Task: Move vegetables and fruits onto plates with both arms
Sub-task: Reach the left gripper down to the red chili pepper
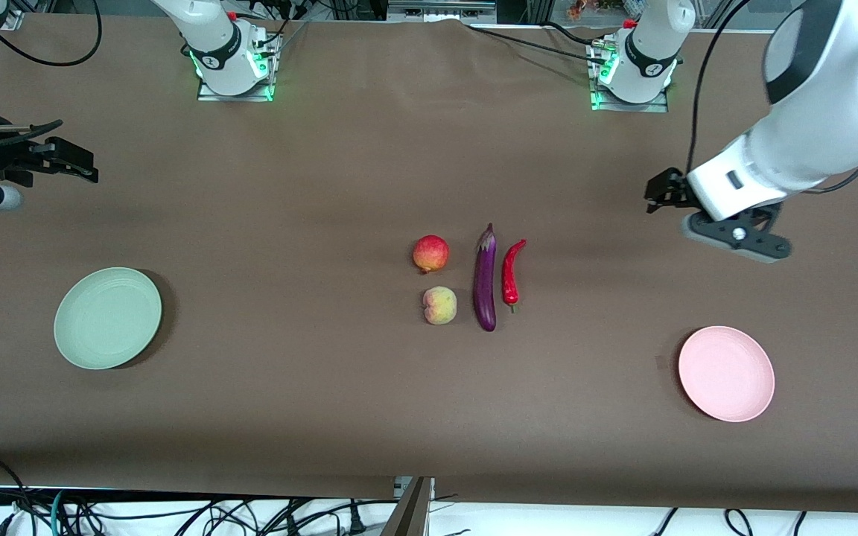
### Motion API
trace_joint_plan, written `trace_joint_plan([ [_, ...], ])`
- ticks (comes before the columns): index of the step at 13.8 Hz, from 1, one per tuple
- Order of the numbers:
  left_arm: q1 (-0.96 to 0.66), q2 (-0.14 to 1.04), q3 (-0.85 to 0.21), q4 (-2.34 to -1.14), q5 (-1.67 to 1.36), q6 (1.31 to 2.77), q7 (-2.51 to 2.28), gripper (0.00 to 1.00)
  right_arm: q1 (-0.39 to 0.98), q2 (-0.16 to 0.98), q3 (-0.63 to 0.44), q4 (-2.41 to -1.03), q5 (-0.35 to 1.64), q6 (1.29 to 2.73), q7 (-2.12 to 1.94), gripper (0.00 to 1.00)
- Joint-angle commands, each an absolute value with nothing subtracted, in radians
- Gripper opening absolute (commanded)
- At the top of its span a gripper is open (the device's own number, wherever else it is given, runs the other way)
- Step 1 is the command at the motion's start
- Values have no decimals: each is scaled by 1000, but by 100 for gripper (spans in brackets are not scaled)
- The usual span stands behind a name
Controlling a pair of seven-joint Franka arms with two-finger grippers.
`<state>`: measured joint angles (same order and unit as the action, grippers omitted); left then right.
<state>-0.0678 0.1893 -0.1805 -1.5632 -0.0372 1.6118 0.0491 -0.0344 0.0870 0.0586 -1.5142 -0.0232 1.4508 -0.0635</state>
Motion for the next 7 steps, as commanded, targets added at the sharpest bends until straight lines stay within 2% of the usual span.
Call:
trace_joint_plan([
  [1, -107, 265, -181, -1546, -48, 1650, -35, 100, -34, 92, 66, -1491, -8, 1445, -64, 100],
  [4, -175, 336, -181, -1558, -46, 1735, -190, 100, -34, 92, 67, -1493, -8, 1443, -64, 100],
  [7, -233, 363, -181, -1690, -40, 1947, -259, 100, -34, 94, 67, -1493, -9, 1445, -64, 100],
])
